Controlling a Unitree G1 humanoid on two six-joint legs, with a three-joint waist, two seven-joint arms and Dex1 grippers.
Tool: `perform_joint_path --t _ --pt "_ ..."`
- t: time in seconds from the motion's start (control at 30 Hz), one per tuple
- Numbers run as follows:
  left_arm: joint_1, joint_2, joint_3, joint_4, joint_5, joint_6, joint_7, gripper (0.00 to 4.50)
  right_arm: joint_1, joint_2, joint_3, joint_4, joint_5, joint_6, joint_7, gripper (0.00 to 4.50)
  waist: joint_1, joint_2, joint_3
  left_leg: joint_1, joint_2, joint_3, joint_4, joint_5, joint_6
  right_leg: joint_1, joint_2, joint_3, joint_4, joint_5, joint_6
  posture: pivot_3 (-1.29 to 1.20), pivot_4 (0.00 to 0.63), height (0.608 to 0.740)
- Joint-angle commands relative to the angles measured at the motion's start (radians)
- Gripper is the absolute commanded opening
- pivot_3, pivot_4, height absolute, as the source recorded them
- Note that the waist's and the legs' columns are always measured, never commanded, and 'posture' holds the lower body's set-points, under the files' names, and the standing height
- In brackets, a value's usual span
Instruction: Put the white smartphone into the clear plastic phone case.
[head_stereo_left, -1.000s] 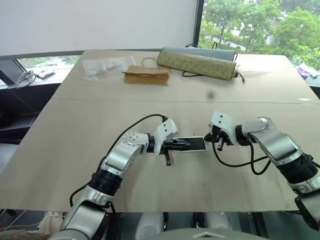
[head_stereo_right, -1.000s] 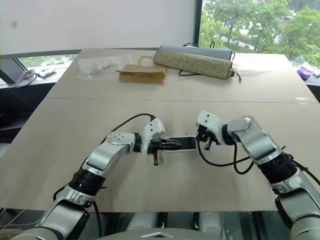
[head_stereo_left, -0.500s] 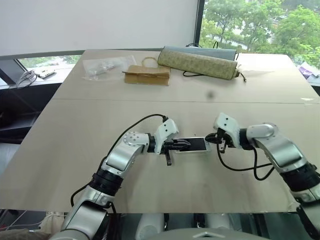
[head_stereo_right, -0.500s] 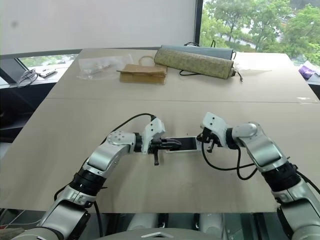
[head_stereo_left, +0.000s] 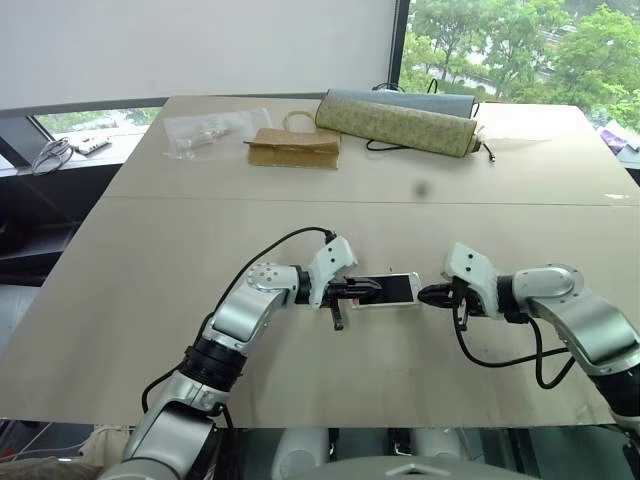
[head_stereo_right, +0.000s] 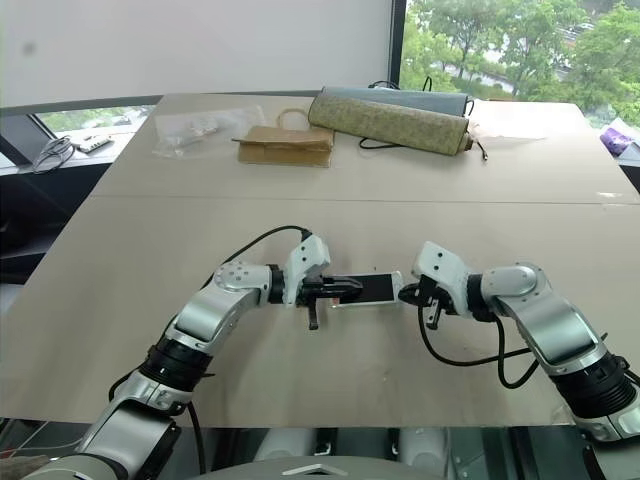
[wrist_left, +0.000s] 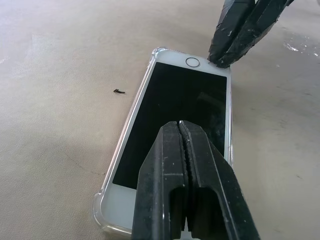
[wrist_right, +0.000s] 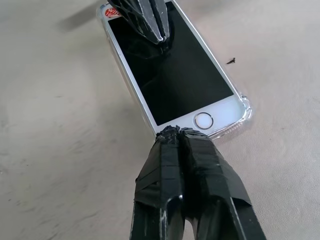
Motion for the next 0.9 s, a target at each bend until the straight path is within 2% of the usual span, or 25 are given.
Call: perform_joint_path --t 0.03,0.27,0.9 --pt "0.008 0.004 -0.013 0.015 0.019 0.008 0.001 0.03 0.016 -0.021 0.065 0.000 -0.013 0.018 0.026 0.00 0.000 0.000 0.000 0.000 0.000 0.000 0.000 0.000 0.000 0.000 0.000 0.000 0.000 0.000 0.000 0.00 0.150 0.740" --pt "0.006 -0.002 -0.012 0.021 0.021 0.005 0.007 0.03 -0.039 -0.044 0.202 0.061 -0.114 0.092 0.004 0.00 -0.001 -0.001 0.000 0.001 0.000 0.000 0.000 0.000 0.000 0.000 0.000 0.000 0.000 0.000 0.000 0.00 0.150 0.740" --pt "0.004 -0.019 -0.011 0.032 0.033 -0.006 0.009 0.03 -0.150 0.028 0.331 0.167 -0.197 0.104 0.023 0.00 -0.004 -0.002 -0.001 0.003 0.001 0.000 0.000 0.000 0.000 0.000 -0.001 0.000 0.000 0.000 0.000 0.00 0.150 0.740"
